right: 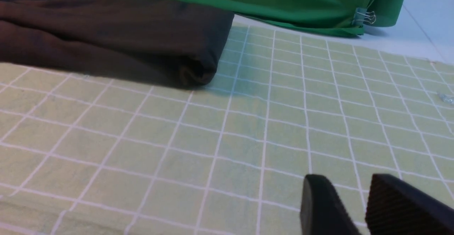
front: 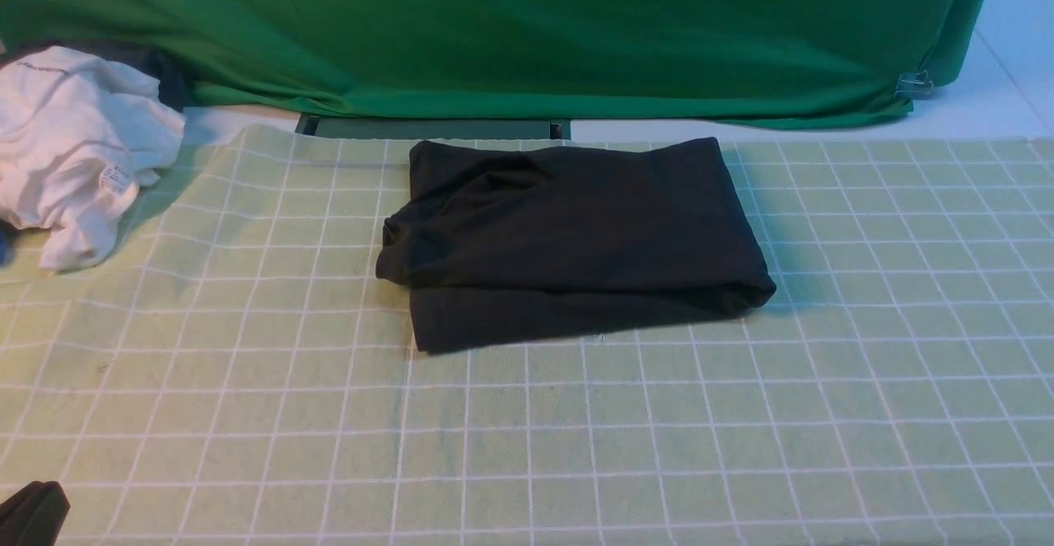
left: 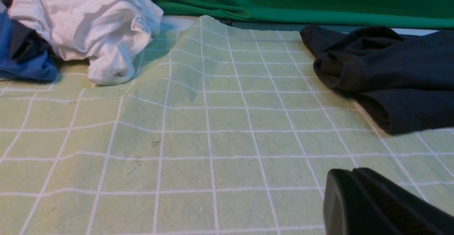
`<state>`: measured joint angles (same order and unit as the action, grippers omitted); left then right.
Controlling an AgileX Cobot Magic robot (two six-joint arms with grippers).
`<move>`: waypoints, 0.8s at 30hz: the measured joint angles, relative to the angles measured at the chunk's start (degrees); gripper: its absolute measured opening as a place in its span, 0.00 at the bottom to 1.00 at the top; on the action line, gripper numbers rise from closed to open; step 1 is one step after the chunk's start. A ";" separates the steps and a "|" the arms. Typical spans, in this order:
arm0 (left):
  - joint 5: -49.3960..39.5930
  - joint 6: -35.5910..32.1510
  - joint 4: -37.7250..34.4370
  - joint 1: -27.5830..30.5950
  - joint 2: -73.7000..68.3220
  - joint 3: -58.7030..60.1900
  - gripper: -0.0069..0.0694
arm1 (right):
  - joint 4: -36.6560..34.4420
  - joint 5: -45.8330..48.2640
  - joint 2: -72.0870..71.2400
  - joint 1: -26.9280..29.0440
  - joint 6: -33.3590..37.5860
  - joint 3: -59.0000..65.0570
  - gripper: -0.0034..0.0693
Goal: Fold a long-sleeved shirt over a green coffee tablecloth.
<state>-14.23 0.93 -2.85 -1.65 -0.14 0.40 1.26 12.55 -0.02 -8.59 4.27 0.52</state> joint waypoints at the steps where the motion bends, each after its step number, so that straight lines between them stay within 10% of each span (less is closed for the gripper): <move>1: 0.00 0.00 0.00 -0.01 0.00 0.00 0.04 | 0.00 0.00 0.00 1.17 0.00 0.00 0.38; 24: 0.00 0.00 0.00 -0.01 0.00 0.00 0.04 | 0.11 0.00 0.00 4.69 0.00 0.00 0.38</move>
<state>-14.23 0.93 -2.85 -1.66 -0.14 0.40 1.37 12.55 -0.02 -3.90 4.27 0.52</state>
